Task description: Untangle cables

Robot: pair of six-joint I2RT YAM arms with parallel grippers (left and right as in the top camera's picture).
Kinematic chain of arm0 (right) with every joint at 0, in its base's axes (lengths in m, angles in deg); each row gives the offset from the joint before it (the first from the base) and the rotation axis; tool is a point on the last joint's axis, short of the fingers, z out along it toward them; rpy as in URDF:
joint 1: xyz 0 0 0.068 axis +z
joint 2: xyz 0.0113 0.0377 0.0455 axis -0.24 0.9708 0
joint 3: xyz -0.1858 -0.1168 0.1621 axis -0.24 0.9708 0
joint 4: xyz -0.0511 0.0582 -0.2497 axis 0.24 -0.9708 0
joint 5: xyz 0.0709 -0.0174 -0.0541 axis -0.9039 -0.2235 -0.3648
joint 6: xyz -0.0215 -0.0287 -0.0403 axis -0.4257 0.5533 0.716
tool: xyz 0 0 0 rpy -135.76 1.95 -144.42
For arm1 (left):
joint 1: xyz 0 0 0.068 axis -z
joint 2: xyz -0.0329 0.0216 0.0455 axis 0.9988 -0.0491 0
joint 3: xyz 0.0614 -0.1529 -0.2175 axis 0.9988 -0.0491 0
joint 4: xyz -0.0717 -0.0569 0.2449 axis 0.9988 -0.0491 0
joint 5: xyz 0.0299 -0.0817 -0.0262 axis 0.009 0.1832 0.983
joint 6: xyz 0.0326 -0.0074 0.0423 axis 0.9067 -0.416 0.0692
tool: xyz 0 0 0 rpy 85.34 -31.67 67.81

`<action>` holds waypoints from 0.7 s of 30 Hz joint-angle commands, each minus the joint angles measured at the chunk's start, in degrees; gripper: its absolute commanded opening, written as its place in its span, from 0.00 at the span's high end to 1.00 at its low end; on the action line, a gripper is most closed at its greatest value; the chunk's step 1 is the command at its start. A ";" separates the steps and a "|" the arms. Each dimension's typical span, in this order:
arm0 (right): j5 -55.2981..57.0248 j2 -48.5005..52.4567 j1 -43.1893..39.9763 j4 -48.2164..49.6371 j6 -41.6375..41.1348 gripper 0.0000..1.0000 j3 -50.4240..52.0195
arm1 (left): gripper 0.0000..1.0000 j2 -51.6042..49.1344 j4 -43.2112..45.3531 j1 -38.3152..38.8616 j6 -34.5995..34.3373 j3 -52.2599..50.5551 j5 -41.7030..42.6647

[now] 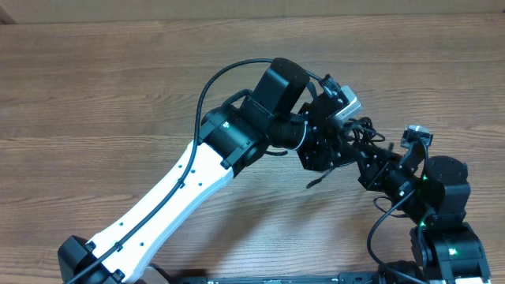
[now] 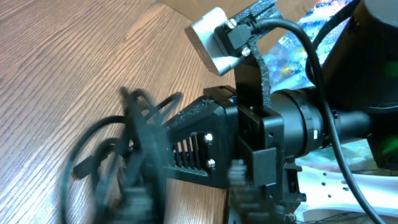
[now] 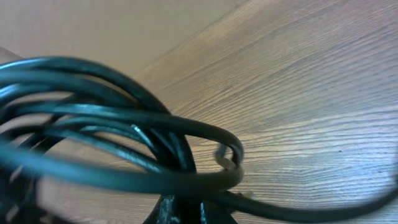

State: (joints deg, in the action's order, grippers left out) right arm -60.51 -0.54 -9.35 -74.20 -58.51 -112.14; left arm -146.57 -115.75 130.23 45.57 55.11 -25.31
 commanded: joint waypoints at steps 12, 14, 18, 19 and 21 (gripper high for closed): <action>-2.29 -0.63 -0.11 1.90 -0.39 0.96 -0.37 | 0.96 -0.50 0.24 0.37 -0.15 0.85 0.09; -2.29 -0.63 -0.09 1.84 -0.39 0.96 -0.37 | 0.96 -0.50 0.26 0.37 -0.17 0.85 -1.22; -2.47 -0.63 -0.09 1.88 -0.39 0.96 -0.37 | 0.89 -0.50 0.20 0.39 -0.17 0.85 -1.64; -2.49 -0.63 -0.11 1.88 -0.39 0.96 -0.37 | 0.77 -0.50 0.20 0.42 -0.17 0.85 -1.64; -2.51 -0.63 -0.09 1.88 -0.39 0.96 -0.37 | 0.60 -0.50 0.17 0.50 -0.15 0.85 -1.64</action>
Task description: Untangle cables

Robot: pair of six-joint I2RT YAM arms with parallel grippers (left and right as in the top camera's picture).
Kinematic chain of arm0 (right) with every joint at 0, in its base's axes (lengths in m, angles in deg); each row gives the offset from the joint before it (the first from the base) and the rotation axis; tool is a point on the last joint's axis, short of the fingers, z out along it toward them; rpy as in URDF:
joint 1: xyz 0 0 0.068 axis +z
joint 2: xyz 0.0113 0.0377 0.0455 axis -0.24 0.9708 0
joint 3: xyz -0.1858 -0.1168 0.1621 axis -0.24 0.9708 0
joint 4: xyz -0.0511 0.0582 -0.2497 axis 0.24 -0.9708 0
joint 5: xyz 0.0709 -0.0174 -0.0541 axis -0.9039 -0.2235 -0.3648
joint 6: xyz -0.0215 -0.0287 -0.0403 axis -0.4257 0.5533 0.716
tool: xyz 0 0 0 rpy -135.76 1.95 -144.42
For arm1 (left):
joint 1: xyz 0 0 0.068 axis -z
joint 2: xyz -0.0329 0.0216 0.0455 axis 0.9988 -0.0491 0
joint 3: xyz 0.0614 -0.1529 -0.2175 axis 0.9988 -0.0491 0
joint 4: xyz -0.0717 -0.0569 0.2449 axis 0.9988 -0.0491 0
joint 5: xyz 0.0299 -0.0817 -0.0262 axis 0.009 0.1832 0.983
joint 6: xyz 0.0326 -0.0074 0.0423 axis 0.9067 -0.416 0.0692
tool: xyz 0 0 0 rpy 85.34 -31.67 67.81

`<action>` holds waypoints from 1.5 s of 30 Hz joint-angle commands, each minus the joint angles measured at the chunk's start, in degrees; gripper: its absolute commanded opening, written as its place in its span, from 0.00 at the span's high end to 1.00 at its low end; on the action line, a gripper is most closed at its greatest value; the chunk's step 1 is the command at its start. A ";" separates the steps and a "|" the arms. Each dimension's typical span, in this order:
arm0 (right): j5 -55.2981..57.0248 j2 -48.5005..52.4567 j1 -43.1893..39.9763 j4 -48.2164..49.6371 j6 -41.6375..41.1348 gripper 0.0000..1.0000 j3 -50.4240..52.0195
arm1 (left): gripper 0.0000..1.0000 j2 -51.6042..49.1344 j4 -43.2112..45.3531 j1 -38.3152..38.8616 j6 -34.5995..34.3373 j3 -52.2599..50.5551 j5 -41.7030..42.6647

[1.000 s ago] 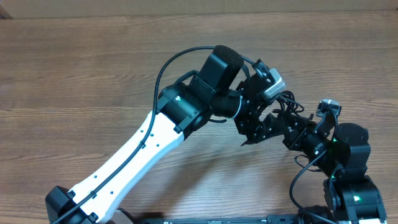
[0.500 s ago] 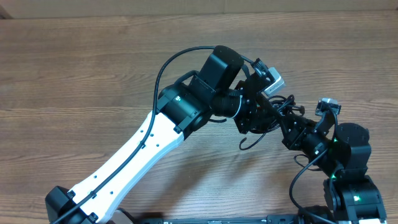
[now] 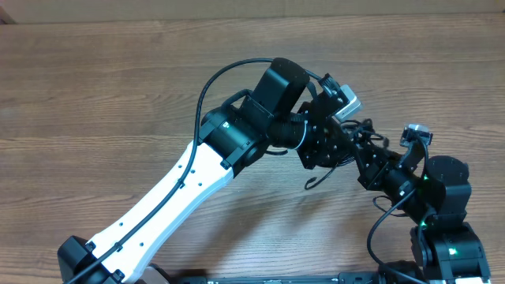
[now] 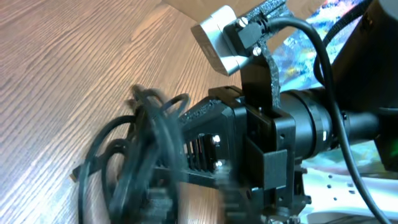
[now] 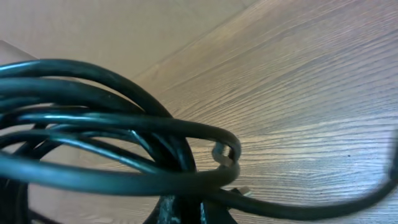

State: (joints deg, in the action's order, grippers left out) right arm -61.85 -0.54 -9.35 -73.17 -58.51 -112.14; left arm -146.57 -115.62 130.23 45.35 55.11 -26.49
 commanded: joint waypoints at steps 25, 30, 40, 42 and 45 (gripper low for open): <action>-2.78 -0.63 -0.09 1.42 -0.15 0.31 -0.37 | 0.96 -0.52 12.41 0.50 -11.23 0.85 0.42; 5.16 -0.63 -0.11 -2.21 -0.17 0.30 -0.37 | 0.96 -0.52 23.06 0.37 -17.49 0.85 12.85; 13.60 2.67 -0.11 -7.02 -0.20 0.31 -0.37 | 0.96 -0.50 40.57 -1.68 -33.29 0.85 28.00; 13.57 3.48 -0.11 -7.15 -0.20 0.31 -0.37 | 0.96 -0.50 43.17 -2.45 -36.04 0.85 28.52; 13.77 4.81 -0.11 -7.15 -0.17 0.32 -0.37 | 0.96 -0.50 50.40 -4.24 -42.03 0.85 30.21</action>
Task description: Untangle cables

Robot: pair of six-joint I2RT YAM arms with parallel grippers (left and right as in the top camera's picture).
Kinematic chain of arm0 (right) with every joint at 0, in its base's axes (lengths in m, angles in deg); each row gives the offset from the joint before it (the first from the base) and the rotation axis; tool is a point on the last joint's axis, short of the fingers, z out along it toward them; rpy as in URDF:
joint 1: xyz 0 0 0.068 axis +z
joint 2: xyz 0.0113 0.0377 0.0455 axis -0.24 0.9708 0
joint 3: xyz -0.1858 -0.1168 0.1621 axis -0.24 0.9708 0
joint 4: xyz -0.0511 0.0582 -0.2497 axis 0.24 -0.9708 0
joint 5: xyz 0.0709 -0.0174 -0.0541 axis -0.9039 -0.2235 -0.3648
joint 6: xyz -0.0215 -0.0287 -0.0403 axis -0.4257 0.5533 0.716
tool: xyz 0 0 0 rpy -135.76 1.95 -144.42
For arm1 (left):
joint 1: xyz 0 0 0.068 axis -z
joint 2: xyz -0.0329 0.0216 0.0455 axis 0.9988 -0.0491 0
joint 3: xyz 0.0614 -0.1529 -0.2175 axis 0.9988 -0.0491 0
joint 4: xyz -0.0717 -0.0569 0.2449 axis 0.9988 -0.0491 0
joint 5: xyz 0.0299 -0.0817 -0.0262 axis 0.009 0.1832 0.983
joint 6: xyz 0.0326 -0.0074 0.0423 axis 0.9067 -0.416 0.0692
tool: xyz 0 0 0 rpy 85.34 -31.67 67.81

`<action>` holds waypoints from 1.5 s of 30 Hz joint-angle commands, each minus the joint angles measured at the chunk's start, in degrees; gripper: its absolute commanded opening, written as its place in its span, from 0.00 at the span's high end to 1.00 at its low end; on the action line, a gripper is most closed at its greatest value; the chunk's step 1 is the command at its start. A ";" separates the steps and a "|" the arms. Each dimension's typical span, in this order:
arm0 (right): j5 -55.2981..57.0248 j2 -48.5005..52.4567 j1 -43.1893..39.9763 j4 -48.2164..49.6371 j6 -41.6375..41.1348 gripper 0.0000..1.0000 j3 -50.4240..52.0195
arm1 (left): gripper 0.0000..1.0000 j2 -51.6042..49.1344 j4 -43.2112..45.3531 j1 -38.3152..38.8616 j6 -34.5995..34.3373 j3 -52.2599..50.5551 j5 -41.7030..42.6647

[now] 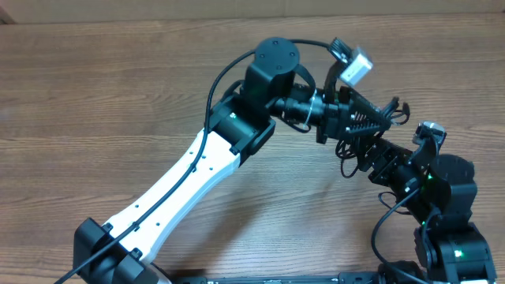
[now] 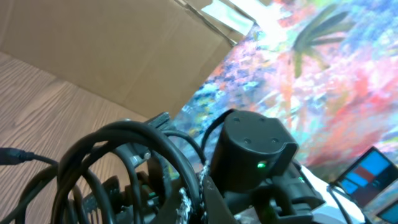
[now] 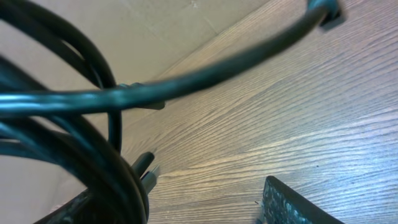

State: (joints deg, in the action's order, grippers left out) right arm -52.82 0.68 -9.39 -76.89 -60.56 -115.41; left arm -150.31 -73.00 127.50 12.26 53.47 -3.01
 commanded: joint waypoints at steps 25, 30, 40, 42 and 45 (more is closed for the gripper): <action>12.59 4.33 -0.07 -8.15 1.86 0.77 2.91 | 0.96 3.23 22.82 -13.40 -22.49 2.49 7.26; 12.57 4.33 -0.07 -8.22 1.86 0.96 2.91 | 0.96 3.23 22.82 -13.79 -22.32 2.49 7.52; 11.26 4.31 -0.07 -8.31 1.57 0.13 2.91 | 0.91 3.23 -8.22 -13.75 4.31 2.49 7.06; 11.28 4.31 -0.07 -8.33 0.24 0.03 2.82 | 0.75 3.23 -23.45 -13.68 13.38 2.49 -0.66; 10.38 4.31 -0.07 -8.31 -1.40 0.00 1.99 | 0.55 3.23 -43.98 -13.07 24.59 2.49 -20.11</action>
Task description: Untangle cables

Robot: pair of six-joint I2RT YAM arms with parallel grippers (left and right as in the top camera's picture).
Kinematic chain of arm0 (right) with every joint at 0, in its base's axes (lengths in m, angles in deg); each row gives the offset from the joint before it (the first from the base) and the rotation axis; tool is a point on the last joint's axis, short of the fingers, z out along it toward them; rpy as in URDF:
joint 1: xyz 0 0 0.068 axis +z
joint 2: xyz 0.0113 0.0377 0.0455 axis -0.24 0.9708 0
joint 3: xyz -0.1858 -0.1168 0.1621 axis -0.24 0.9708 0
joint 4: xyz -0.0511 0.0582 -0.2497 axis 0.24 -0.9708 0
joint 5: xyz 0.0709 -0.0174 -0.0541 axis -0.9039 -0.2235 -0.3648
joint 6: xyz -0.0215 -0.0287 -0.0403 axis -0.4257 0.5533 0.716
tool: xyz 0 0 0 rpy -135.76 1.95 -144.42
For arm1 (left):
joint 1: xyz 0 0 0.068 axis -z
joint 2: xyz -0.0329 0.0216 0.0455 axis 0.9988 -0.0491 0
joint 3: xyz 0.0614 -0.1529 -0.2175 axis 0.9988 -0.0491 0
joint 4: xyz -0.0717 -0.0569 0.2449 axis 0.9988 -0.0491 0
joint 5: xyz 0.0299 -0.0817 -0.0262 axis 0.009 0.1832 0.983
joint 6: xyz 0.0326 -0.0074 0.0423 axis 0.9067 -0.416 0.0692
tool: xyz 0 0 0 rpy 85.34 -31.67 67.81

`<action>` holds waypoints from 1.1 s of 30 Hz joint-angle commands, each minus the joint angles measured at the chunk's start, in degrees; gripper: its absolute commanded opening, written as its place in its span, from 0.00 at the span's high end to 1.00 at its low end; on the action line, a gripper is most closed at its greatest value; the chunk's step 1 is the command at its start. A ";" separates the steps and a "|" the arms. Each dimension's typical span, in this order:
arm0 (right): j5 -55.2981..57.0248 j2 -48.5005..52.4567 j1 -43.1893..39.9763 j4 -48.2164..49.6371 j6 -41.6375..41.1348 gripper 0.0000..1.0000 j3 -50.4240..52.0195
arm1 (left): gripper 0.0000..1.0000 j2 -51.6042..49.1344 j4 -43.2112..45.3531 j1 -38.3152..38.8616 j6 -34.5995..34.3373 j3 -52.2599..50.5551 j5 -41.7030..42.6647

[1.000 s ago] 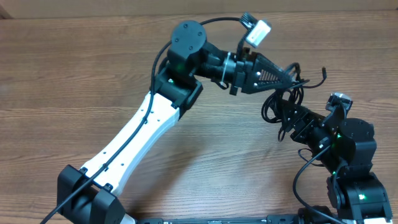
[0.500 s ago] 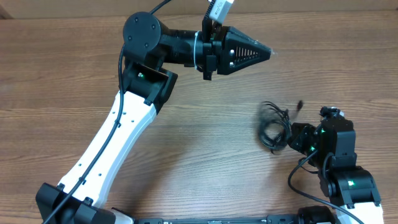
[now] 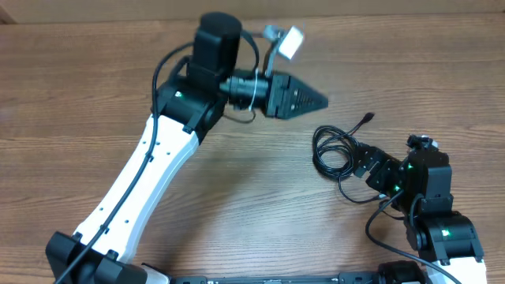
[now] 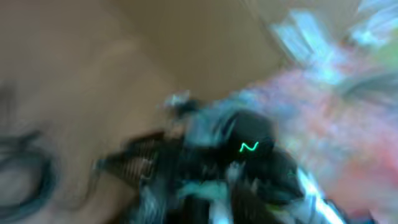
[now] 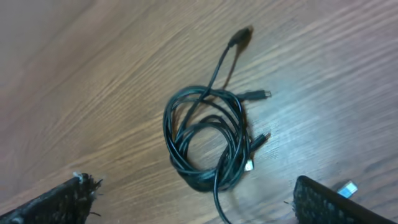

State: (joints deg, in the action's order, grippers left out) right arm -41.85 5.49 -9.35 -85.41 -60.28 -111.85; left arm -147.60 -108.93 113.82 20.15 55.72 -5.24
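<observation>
The black cable bundle (image 3: 334, 150) lies coiled on the wooden table (image 3: 95, 95), loose, with one plug end (image 3: 368, 118) stretched up and to the right. The right wrist view shows the coil (image 5: 208, 140) ahead of my right gripper (image 5: 205, 199), whose fingers (image 5: 329, 199) stand wide apart with only a trailing strand between them. In the overhead view my right gripper (image 3: 364, 167) sits at the coil's lower right. My left gripper (image 3: 325, 101) is up and to the left of the coil, clear of it. The left wrist view is a blur.
The table's far edge (image 3: 379, 16) runs along the top of the overhead view. My left arm (image 3: 150, 166) lies diagonally from bottom left to top centre. The right arm's base (image 3: 442, 237) stands at the bottom right.
The cable bundle, then hanging between both grippers above the table, now lies on the table. My left gripper has let go and moved up and left. My right gripper has opened and backed off.
At first both grippers were close together on the tangled bundle right of centre. Then the left gripper was higher and further back with loops in it, the right still on the bundle. Now the bundle lies loose on the table with both grippers off it.
</observation>
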 commanded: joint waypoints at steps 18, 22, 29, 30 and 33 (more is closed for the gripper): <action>-4.15 -0.50 -0.13 -3.67 -19.45 0.00 -9.03 | 0.19 -17.77 -25.22 16.26 60.76 0.02 -35.56; -4.17 -0.50 -0.15 -4.50 -21.88 0.00 -9.64 | 0.11 -22.45 -22.88 17.31 61.79 0.02 -35.65; -4.15 -0.50 -0.17 -4.26 -22.84 0.00 -9.94 | 0.06 -25.90 -14.43 17.66 63.25 0.02 -36.92; -4.17 -0.50 -0.15 -4.07 -22.82 0.00 -9.94 | 0.05 -26.18 -12.61 17.77 63.28 0.02 -38.77; -4.20 -0.50 -0.15 -3.19 -22.62 0.00 -9.94 | 0.01 -27.47 -9.18 17.81 64.92 0.02 -42.82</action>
State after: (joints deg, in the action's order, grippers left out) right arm -45.94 5.47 -9.35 -89.50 -82.66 -119.81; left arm -173.30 -119.79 131.15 81.90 55.52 -43.60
